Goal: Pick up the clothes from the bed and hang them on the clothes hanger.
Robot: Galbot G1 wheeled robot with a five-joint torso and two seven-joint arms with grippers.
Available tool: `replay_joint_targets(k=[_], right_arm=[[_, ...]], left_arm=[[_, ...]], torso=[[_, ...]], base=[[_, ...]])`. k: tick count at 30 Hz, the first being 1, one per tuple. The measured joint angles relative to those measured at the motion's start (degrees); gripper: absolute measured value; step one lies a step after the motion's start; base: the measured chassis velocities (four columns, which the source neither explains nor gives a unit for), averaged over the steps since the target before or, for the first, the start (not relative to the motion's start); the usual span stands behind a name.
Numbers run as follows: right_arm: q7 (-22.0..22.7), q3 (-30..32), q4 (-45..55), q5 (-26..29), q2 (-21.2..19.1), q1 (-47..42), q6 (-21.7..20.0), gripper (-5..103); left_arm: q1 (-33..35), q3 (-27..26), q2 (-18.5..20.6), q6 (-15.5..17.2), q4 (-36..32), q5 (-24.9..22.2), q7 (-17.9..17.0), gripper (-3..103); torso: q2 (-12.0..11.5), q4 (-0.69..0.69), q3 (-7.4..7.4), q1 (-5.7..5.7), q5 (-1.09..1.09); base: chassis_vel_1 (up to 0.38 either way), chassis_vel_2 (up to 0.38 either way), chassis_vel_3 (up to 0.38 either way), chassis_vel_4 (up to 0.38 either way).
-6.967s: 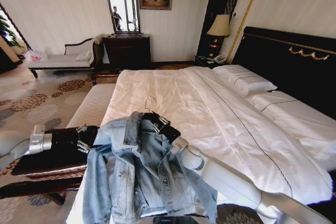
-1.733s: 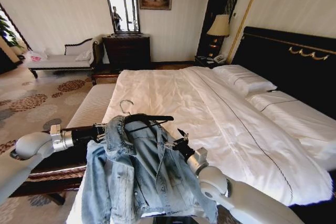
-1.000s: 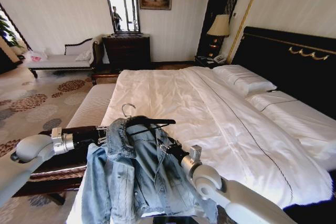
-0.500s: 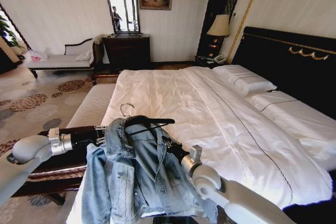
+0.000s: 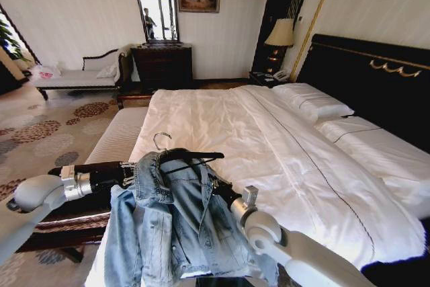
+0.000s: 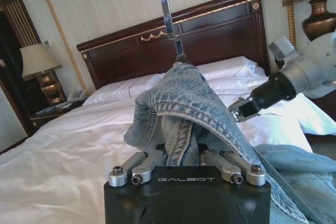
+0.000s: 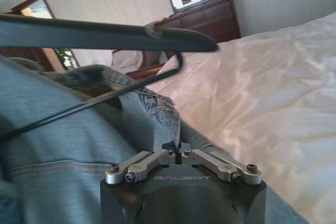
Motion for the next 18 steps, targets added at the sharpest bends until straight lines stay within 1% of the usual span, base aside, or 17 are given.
replay_joint_targets(k=[3,5,6,10,18], right_arm=[[1.0,0.6,-3.5,2.3,1.1,2.5,0.0,0],[1.0,0.6,-3.8,2.4,1.2,2.7,0.0,0],[1.1,0.8,-6.2,2.6,1.7,4.7,0.1,0],[0.2,0.8,-12.6,0.4,2.9,9.7,0.5,0],[0.5,2.7,-15.3,0.8,3.0,12.1,0.4,0]], left_arm=[[0.9,-1.3,0.0,0.0,-0.6,-0.8,0.0,21],[1.0,-1.4,0.0,0.0,-0.7,-0.9,0.0,21],[1.5,-2.0,0.0,0.0,-1.1,-0.9,-0.1,21],[3.1,-3.5,-0.2,-0.2,-1.7,-1.0,-0.4,21],[6.1,-6.2,-0.4,-0.7,-1.4,-1.2,0.2,21]], torso=[[0.0,0.01,0.0,0.0,0.0],[0.0,0.01,0.0,0.0,0.0],[0.0,0.01,0.0,0.0,0.01],[0.0,0.01,0.01,0.0,0.01],[0.0,0.0,0.01,0.0,0.01]], base=[[0.0,0.0,0.0,0.0],[0.0,0.0,0.0,0.0],[0.0,0.0,0.0,0.0],[0.0,0.0,0.0,0.0],[0.0,0.0,0.0,0.0]])
